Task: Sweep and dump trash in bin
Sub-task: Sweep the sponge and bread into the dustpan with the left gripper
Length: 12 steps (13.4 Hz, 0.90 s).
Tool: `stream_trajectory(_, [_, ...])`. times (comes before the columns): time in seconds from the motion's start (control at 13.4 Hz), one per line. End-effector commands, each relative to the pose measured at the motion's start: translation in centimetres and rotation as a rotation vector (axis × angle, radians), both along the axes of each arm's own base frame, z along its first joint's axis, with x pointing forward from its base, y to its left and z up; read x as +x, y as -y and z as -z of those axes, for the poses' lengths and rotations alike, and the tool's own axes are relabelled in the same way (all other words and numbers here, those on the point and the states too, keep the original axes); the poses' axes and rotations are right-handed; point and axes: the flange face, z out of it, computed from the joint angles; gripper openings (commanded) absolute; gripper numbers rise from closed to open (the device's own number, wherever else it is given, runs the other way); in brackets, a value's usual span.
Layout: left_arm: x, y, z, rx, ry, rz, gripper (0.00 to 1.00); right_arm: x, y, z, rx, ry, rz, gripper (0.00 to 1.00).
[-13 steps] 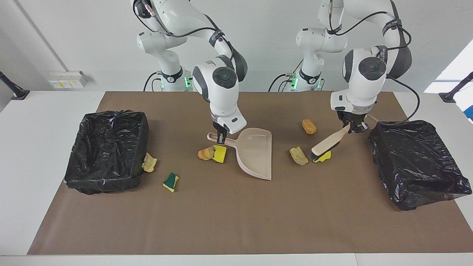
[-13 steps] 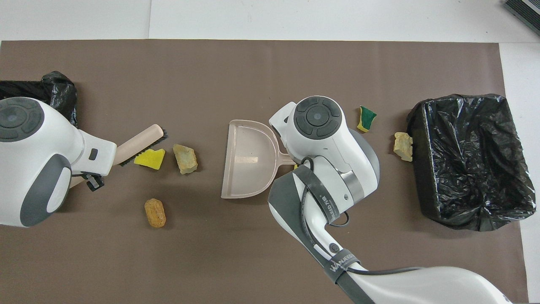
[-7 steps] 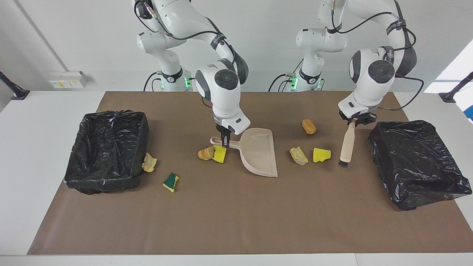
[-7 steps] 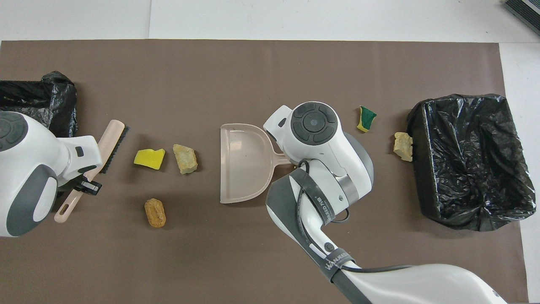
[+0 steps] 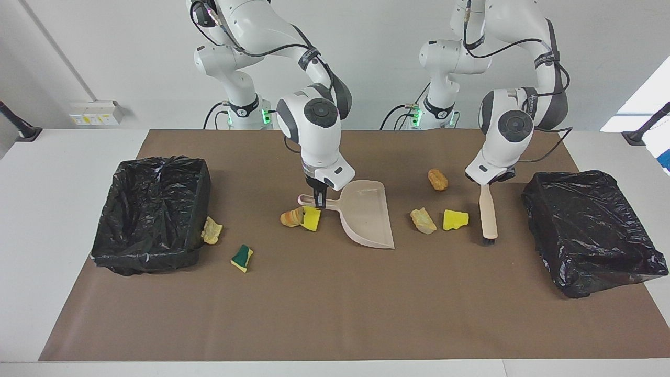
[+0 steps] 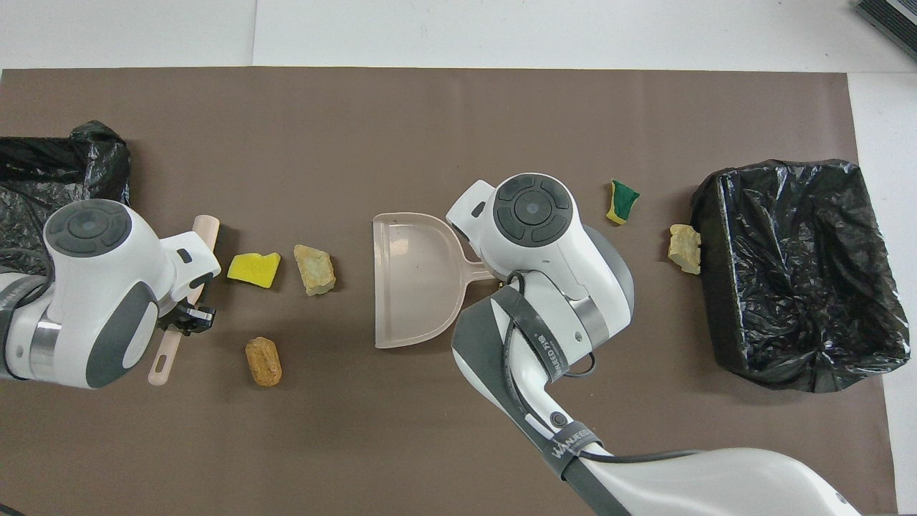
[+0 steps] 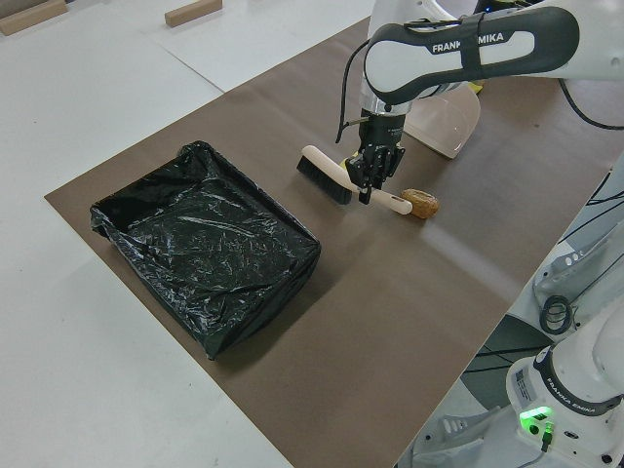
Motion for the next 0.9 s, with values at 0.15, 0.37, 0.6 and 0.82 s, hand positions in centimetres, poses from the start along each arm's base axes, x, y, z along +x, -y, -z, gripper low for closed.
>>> stream_trajectory(0.15, [-1.8, 6.8, 0.1, -0.089, 0.004, -0.034, 0.00, -0.1, 0.0, 0.5, 0.004, 0.011, -0.037, 0.00])
stream_trajectory(0.37, [-3.1, 10.9, -0.1, -0.152, -0.018, -0.020, 0.00, -0.1, 0.0, 0.5, 0.005, 0.012, -0.036, 0.00])
stream_trajectory(0.6, [-4.8, 15.9, -0.5, -0.168, -0.002, 0.008, 0.00, -0.1, 0.1, 0.5, 0.005, 0.012, -0.031, 0.00])
stream_trajectory(0.82, [-6.7, 20.3, -0.9, -0.207, 0.011, 0.046, 0.00, -0.1, 0.1, 0.5, 0.003, 0.010, -0.031, 0.00])
